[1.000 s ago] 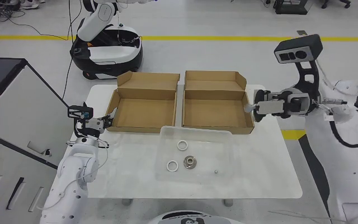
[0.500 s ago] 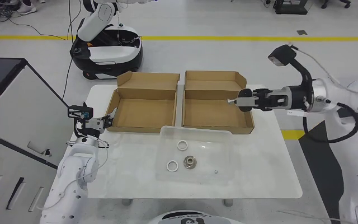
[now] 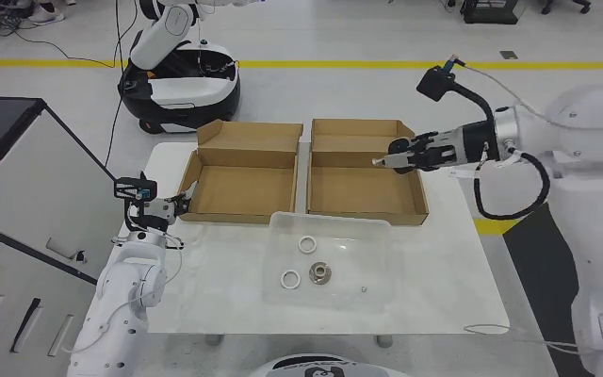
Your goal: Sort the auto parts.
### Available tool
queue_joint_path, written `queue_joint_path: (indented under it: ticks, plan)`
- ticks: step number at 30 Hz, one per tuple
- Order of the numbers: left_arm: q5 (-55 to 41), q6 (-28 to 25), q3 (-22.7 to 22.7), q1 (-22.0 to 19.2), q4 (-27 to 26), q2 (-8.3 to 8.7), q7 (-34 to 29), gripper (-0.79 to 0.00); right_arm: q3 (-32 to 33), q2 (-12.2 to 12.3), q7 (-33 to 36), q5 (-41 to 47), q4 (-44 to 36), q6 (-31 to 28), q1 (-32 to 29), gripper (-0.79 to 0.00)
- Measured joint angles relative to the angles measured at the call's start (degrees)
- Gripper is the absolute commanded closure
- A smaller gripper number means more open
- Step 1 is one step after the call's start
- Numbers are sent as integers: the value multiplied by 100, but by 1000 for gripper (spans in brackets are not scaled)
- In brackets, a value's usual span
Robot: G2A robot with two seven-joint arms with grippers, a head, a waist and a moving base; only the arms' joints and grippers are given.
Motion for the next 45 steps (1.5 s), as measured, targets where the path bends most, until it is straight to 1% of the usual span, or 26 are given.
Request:
queue_joint_path:
  ticks: [4,10,20,26,33,45]
  plan:
    - [0,0,0,0,0,0,0,-785,-627,-25,27,-469,223,-92,440,0]
    - [0,0,0,0,0,0,0,-785,-1386,-21,24,-833,594,-204,934,0]
    - [0,0,0,0,0,0,0,-785,-2273,0,24,-1316,1159,-349,1502,0]
    - [0,0,0,0,0,0,0,-785,-2712,-53,24,-1676,1666,-413,1888,0]
    - [0,0,0,0,0,0,0,-785,-3236,-211,24,-2060,2262,-390,2288,0]
    - [0,0,0,0,0,0,0,-785,-4122,-673,-129,-2457,3471,-529,2669,0]
